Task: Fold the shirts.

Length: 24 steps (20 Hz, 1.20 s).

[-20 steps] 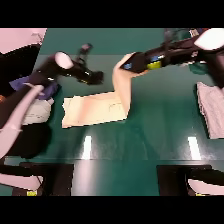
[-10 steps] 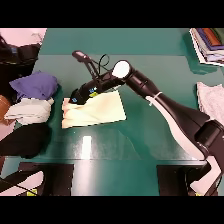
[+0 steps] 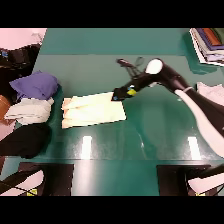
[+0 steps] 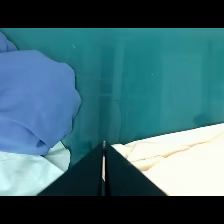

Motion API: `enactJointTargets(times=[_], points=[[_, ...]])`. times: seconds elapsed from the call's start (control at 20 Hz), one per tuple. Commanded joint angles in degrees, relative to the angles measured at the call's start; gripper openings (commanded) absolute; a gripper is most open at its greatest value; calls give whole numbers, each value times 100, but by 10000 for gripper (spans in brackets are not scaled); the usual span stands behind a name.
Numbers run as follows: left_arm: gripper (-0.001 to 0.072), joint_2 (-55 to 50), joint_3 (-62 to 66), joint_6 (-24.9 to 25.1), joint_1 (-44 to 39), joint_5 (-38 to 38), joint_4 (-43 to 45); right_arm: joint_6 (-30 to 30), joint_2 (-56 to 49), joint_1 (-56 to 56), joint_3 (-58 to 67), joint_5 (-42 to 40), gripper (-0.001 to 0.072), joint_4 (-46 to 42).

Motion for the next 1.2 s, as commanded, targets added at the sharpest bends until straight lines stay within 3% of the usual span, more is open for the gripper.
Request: enactJointTargets(times=[0.0,0.05,0.1,0.35,0.45,0.55,0.6,0.65,0.7,0.9,1.15], points=[[23,7,0,15,11,4,-184,223,337,-841,-1360,-492,720,339],[23,2,0,15,11,55,-264,175,212,-938,-1488,-498,711,656],[23,0,0,17,11,116,-310,-68,50,-949,-1517,-487,655,935],[24,2,0,17,11,240,-378,-404,-866,-361,-782,-444,641,1716],[23,2,0,15,11,232,-402,-404,-1211,9,-302,-387,556,1716],[23,0,0,15,11,208,-468,-407,-1471,313,133,-267,381,1711],[23,0,0,17,11,201,-555,-411,-1547,415,308,-192,256,1698],[23,2,0,15,0,199,-612,-483,-1563,485,455,-177,85,1674],[22,2,0,17,-74,201,-608,-518,-1528,496,555,-212,15,1652],[22,2,0,15,-817,236,-483,-549,-903,31,566,-584,15,1648],[22,2,0,11,-1727,382,-503,-481,485,-1871,-55,-634,15,1635]])
